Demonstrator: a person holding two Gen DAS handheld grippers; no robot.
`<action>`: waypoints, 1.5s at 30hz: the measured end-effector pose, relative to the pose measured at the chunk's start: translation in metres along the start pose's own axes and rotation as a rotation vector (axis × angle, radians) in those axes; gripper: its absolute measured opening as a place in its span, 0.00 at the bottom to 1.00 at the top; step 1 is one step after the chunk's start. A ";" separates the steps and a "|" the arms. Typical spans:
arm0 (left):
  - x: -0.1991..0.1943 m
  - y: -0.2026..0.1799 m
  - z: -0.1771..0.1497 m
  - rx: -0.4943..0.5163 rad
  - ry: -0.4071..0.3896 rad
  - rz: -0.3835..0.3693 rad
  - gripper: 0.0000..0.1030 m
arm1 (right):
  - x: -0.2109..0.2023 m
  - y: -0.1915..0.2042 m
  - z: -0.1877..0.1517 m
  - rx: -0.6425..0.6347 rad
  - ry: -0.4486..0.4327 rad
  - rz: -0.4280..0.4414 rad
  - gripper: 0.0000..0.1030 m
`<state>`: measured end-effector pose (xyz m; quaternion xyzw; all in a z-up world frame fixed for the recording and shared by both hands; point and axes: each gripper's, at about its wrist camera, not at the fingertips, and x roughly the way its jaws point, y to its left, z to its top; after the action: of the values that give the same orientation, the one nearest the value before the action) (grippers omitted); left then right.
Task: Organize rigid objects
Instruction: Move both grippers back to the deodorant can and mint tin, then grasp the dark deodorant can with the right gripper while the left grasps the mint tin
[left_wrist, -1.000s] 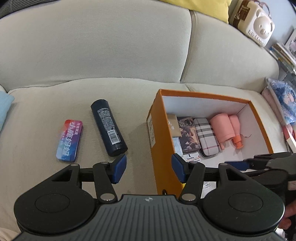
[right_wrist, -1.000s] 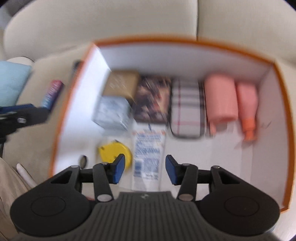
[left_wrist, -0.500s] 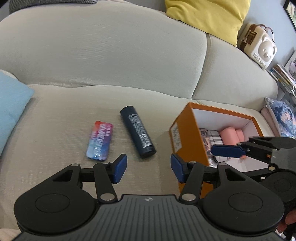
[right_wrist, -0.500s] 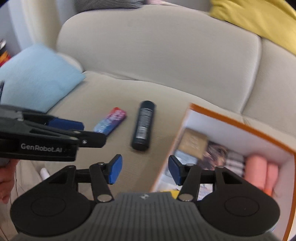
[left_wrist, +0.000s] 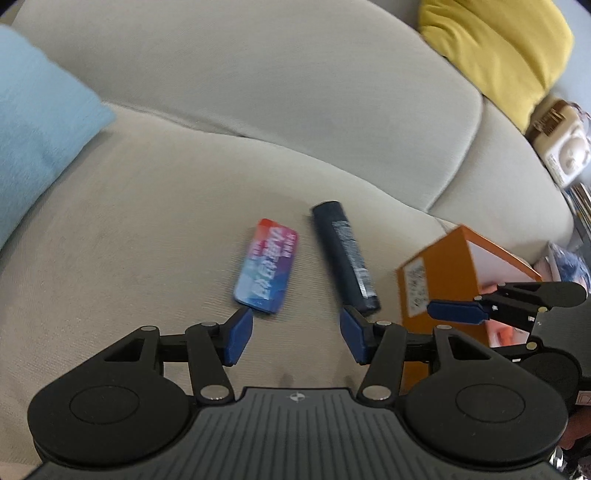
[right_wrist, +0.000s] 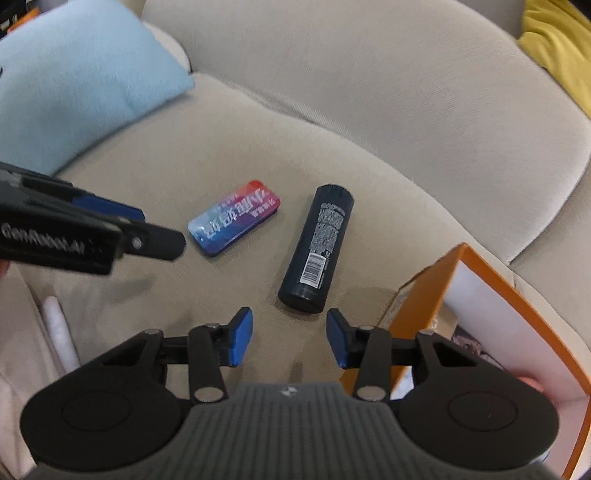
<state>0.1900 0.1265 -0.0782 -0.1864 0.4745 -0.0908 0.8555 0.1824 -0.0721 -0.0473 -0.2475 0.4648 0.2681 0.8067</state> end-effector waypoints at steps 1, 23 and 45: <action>0.003 0.003 0.001 -0.004 0.004 -0.001 0.62 | 0.005 -0.001 0.002 -0.007 0.012 -0.002 0.43; 0.103 -0.014 0.027 0.273 0.051 0.180 0.66 | 0.074 -0.028 0.054 0.003 0.125 0.007 0.51; 0.084 0.009 0.014 0.217 -0.024 0.203 0.56 | 0.124 -0.054 0.075 0.285 0.252 0.111 0.58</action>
<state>0.2462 0.1104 -0.1410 -0.0450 0.4680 -0.0523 0.8810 0.3173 -0.0379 -0.1154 -0.1365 0.6083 0.2106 0.7530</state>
